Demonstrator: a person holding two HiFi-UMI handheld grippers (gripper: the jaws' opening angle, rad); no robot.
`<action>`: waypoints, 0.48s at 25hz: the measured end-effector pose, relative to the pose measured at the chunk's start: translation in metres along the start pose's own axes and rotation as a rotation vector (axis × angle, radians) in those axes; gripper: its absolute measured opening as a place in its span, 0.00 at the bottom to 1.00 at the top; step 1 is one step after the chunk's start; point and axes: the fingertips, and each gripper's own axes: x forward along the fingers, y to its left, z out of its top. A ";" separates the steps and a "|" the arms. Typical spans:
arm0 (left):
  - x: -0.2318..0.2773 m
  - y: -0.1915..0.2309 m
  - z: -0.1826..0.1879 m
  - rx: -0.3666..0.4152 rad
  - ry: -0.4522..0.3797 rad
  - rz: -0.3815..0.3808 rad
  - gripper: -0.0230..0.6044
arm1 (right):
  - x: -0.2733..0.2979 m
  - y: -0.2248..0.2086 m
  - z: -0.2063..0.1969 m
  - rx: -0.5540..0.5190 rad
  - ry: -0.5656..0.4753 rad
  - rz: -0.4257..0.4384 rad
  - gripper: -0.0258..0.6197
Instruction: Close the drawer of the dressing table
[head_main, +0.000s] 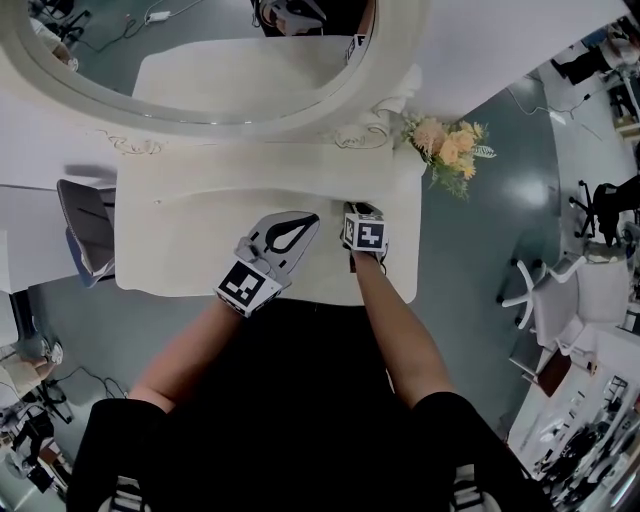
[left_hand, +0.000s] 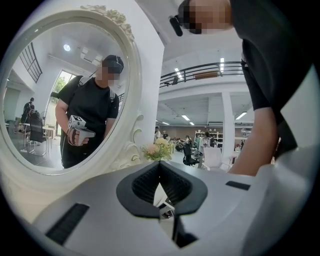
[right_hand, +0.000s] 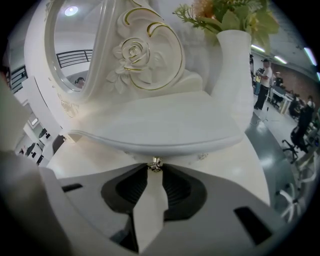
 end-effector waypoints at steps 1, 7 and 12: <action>0.000 0.000 0.001 0.007 0.003 0.000 0.03 | 0.001 0.000 0.000 0.000 0.000 -0.001 0.19; -0.005 -0.002 0.002 0.007 -0.001 0.009 0.03 | -0.001 0.001 0.000 -0.001 -0.010 0.011 0.19; -0.007 -0.005 0.003 0.013 0.005 0.020 0.03 | -0.020 0.008 -0.014 -0.047 -0.007 0.039 0.22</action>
